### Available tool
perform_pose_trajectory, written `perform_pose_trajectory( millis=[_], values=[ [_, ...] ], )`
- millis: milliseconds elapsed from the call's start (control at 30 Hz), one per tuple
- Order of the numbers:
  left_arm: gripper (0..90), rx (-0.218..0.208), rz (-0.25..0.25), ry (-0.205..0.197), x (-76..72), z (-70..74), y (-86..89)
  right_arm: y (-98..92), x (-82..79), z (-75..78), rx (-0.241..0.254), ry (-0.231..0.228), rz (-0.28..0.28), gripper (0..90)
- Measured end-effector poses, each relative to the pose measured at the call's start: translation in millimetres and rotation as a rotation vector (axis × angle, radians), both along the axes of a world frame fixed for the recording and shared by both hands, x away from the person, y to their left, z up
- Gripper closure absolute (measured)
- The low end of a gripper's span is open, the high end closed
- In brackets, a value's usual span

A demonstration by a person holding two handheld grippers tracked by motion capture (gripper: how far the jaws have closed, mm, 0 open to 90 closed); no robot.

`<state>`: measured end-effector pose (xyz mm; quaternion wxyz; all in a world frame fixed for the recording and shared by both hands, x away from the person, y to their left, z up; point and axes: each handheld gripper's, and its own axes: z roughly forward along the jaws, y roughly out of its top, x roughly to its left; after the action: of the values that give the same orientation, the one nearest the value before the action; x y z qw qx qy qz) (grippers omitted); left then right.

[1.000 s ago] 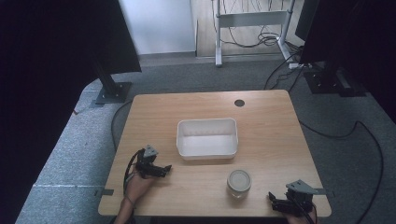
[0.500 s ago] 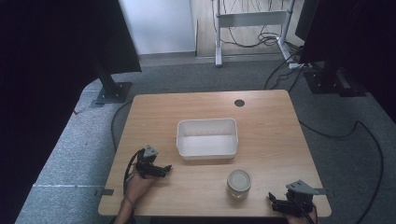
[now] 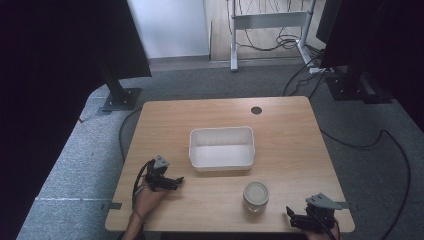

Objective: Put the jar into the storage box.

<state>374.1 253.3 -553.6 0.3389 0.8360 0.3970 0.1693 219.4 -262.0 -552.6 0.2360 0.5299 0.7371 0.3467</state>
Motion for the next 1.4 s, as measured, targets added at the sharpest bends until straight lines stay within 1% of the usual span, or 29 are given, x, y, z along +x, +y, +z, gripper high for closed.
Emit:
perform_pose_trajectory(
  millis=[267, 433, 733, 1000, 1100, 1400],
  values=[
    [0.0, -0.001, 0.0, 0.0, 0.0, 0.0, 0.0, 4.9, -0.9, 7.7, 0.003, -0.02, 0.021, 0.2],
    [0.0, 0.0, 0.0, 0.0, 0.0, 0.0, 0.0, 10.4, -1.2, 13.1, 0.009, -0.035, 0.049, 0.2],
    [0.0, 0.0, 0.0, 0.0, -0.1, 0.0, 0.0, 18.4, -0.1, 15.6, 0.018, -0.041, 0.084, 0.2],
    [0.0, 0.0, 0.0, 0.0, -0.1, 0.0, 0.0, 26.1, 0.6, 20.4, 0.041, -0.053, 0.126, 0.0],
    [0.0, 0.001, 0.0, 0.0, -0.1, 0.1, 0.0, 28.2, 0.8, 21.5, 0.039, -0.051, 0.131, 0.0],
    [0.0, 0.0, 0.0, 0.0, -0.1, 0.0, -0.1, 40.9, 2.9, 28.6, 0.051, -0.077, 0.182, 0.0]
  ],
)
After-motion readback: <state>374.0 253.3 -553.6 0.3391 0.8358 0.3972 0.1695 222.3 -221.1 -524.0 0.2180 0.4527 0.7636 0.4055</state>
